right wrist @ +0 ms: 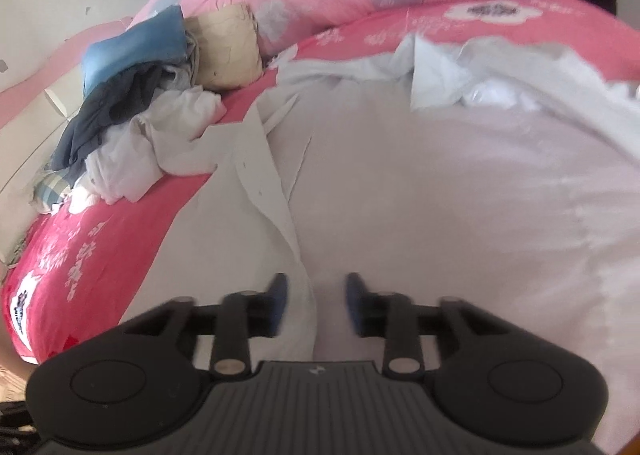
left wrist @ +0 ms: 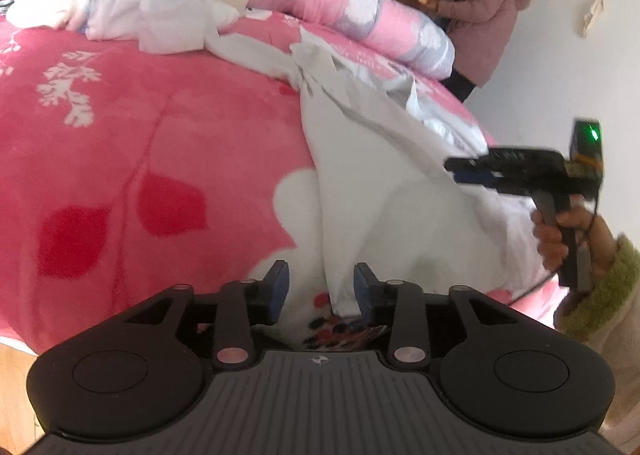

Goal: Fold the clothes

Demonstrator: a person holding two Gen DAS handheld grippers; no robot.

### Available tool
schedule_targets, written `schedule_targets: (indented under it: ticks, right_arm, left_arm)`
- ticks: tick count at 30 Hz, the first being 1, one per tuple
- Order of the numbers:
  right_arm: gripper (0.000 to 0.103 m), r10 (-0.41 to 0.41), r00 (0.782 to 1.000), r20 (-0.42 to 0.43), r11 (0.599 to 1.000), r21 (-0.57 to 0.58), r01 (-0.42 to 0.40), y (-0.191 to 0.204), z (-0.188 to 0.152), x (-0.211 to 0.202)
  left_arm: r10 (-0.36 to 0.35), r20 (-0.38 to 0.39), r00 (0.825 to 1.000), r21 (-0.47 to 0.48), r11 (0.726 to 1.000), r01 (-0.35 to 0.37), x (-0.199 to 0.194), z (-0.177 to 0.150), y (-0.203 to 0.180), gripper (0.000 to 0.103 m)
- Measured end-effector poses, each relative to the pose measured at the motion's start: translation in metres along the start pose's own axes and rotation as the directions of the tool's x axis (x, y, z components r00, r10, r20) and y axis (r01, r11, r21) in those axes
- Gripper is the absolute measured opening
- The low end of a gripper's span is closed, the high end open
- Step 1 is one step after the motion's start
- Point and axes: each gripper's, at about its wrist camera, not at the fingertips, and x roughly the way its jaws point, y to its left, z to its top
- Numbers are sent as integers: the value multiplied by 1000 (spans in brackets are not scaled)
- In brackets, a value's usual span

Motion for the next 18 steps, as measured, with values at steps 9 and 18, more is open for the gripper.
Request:
schedule_targets:
  ticks: [9, 18]
  right_arm:
    - [47, 117, 991, -72, 987, 119, -108, -6, -33, -53]
    - [34, 107, 980, -168, 993, 64, -98, 5, -62, -56]
  left_arm:
    - [-89, 35, 995, -84, 992, 92, 14, 21, 5, 53]
    - [-115, -31, 993, -103, 988, 112, 24, 15, 11, 53]
